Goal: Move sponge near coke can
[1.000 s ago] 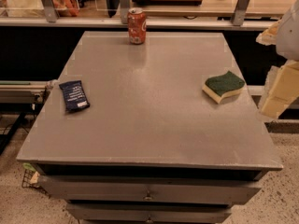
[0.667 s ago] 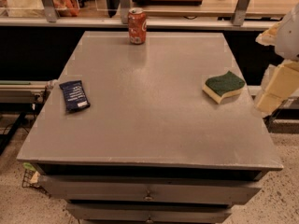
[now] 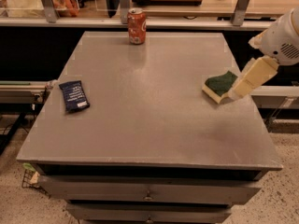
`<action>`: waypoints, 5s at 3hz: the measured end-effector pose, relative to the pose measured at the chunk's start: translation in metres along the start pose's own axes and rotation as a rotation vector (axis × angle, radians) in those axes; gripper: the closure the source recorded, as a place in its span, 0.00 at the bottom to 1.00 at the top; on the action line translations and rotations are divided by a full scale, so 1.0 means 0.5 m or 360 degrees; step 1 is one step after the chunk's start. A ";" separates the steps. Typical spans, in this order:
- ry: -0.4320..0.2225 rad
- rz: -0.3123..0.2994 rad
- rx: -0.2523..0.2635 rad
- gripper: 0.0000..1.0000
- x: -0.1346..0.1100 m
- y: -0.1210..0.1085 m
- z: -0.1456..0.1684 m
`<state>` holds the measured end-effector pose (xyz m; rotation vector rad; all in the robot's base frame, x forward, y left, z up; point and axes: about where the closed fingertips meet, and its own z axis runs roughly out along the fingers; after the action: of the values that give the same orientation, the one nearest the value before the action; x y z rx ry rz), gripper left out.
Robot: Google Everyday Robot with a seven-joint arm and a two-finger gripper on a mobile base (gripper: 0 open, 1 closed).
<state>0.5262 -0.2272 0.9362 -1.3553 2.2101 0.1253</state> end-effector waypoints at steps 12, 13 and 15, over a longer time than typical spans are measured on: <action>-0.0608 0.0536 0.0181 1.00 -0.147 -0.152 0.191; -0.0668 0.0517 0.0249 1.00 -0.222 -0.195 0.253; -0.0735 0.0476 0.0335 1.00 -0.363 -0.271 0.359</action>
Offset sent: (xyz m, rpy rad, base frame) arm 0.0751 -0.0091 -0.0676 0.2667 -0.0304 -0.3833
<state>0.7759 -0.0860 0.8987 -0.7816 1.9485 0.2756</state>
